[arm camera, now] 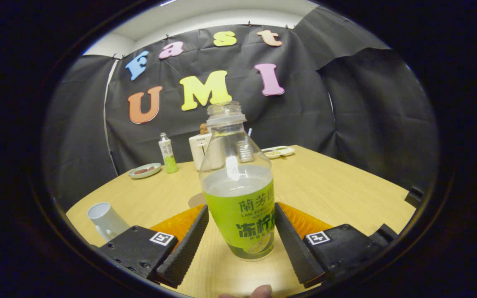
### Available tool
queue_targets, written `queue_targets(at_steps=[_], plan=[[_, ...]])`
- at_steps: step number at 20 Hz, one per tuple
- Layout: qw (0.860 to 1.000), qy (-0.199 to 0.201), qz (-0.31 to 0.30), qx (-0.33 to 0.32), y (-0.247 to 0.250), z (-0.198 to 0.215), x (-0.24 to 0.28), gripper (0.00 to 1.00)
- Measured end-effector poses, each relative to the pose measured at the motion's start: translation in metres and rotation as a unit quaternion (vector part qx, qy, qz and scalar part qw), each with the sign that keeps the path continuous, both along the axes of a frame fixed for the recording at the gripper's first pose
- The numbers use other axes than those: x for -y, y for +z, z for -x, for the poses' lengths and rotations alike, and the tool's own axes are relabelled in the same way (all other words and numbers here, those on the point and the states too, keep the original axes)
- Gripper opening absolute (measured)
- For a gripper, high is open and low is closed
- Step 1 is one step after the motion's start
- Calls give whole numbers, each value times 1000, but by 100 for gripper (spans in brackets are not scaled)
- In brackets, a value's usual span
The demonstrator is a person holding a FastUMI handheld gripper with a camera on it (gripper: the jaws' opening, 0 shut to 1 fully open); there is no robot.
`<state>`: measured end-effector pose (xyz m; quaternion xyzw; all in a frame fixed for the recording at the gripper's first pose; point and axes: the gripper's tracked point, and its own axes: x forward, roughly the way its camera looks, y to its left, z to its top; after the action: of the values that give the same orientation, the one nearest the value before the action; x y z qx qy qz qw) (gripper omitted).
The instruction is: Take the bottle from table, then pour the juice into the cup, finally place the bottle on the coaster
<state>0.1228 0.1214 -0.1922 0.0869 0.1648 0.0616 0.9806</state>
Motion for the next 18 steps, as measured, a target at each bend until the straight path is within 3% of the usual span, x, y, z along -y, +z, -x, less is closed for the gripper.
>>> queue_targets(at_steps=[6,10,18], plan=[[1000,-1,-2,3,3,-4,-4,99],[1000,-10,4,-4,4,-7,-1,87],[999,3,32,5,26,-3,-3,75]])
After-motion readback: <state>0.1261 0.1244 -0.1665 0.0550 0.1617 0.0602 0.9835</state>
